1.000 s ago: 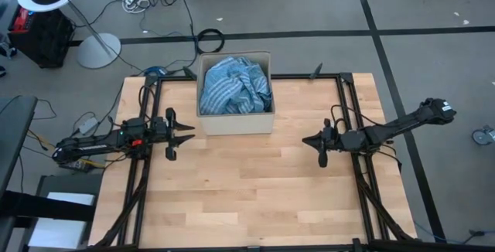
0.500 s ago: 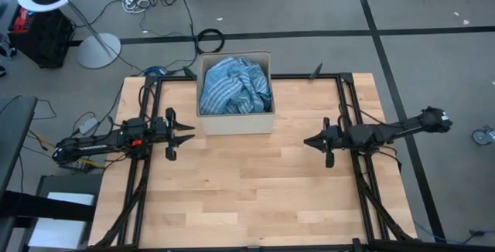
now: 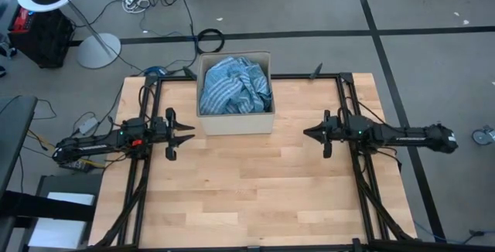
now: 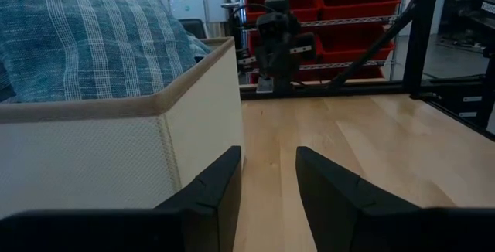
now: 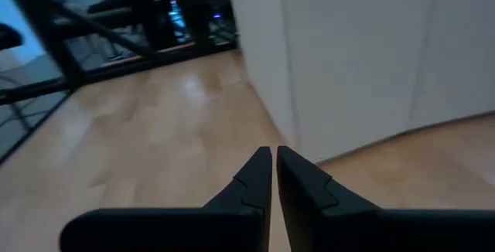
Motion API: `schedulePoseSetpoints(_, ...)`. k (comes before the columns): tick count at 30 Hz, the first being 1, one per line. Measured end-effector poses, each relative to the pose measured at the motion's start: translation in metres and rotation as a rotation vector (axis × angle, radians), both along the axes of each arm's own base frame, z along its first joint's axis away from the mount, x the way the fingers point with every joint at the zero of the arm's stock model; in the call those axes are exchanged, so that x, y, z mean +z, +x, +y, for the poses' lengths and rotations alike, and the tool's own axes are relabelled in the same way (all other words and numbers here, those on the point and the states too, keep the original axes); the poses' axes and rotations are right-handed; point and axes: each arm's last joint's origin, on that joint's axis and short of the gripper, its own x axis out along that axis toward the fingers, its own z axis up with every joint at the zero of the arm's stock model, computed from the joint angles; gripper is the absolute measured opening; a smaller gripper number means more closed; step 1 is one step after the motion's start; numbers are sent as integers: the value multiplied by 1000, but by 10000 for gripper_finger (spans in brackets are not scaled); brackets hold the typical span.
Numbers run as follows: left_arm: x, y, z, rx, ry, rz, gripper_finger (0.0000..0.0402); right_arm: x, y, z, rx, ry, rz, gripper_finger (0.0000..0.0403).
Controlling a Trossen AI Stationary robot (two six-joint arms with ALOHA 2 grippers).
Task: Sort clothes
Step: Return to Home Position
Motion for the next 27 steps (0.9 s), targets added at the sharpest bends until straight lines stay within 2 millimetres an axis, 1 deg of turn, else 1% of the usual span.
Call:
schedulePoseSetpoints(4,0,0,0,0,0,0,131,-1,0,-5,-41,-34,12,27)
schedulePoseSetpoints(9,0,0,0,0,0,0,131,-2,0,-7,-54,-66,29,27)
schedulePoseSetpoints(27,0,0,0,0,0,0,131,-1,0,-7,-56,-68,26,24)
